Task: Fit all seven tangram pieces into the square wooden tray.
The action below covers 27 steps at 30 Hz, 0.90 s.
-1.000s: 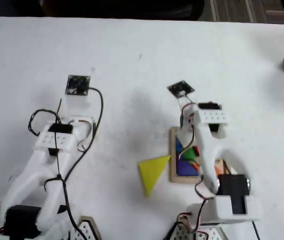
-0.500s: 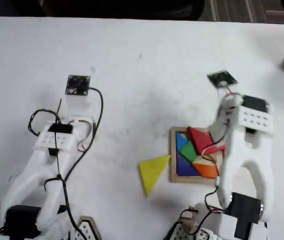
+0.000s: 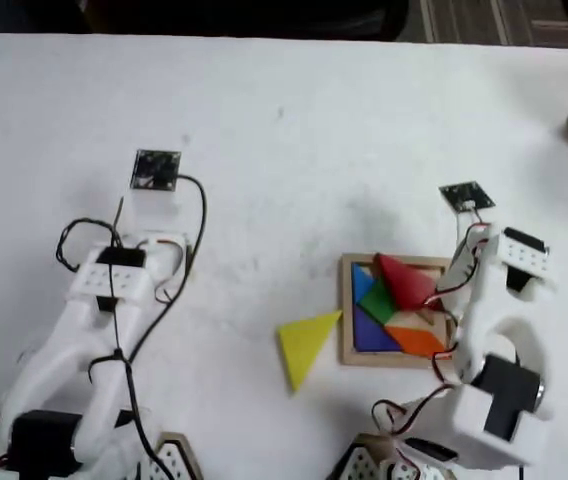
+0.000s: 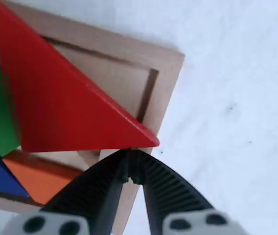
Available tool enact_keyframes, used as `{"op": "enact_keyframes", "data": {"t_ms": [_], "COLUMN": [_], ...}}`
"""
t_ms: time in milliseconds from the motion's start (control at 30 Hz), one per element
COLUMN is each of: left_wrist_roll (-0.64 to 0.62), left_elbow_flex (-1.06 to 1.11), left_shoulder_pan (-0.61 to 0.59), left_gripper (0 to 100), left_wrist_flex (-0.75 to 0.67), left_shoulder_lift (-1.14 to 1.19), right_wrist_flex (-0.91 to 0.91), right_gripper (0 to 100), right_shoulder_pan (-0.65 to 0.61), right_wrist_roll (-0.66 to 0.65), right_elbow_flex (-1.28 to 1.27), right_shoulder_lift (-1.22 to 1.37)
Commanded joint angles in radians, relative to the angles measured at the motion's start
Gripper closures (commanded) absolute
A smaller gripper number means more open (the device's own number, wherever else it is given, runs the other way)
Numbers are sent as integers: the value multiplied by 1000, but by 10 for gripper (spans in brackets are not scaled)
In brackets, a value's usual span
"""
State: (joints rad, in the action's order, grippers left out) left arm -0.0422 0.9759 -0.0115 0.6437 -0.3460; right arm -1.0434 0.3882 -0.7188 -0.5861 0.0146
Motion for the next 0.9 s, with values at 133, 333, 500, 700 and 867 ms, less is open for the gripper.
{"op": "enact_keyframes", "data": {"t_ms": [133,333,500,700,867], "left_wrist_roll": [9,9,9,9,9], "left_elbow_flex": [-3,-3,-3,-6,-8], "left_shoulder_pan": [-1,-1,-1,-7,-7], "left_gripper": [977,977,977,977,977], "left_wrist_flex": [-29,-29,-29,-29,-29], "left_shoulder_lift": [-38,-38,-38,-38,-38], "right_wrist_flex": [-25,-140,-179,-338,-308], "right_gripper": [981,981,981,981,981], "right_shoulder_pan": [-12,-71,-82,-91,-208], "right_wrist_roll": [83,109,178,184,184], "right_elbow_flex": [272,419,542,707,700], "right_shoulder_lift": [160,229,231,234,259]}}
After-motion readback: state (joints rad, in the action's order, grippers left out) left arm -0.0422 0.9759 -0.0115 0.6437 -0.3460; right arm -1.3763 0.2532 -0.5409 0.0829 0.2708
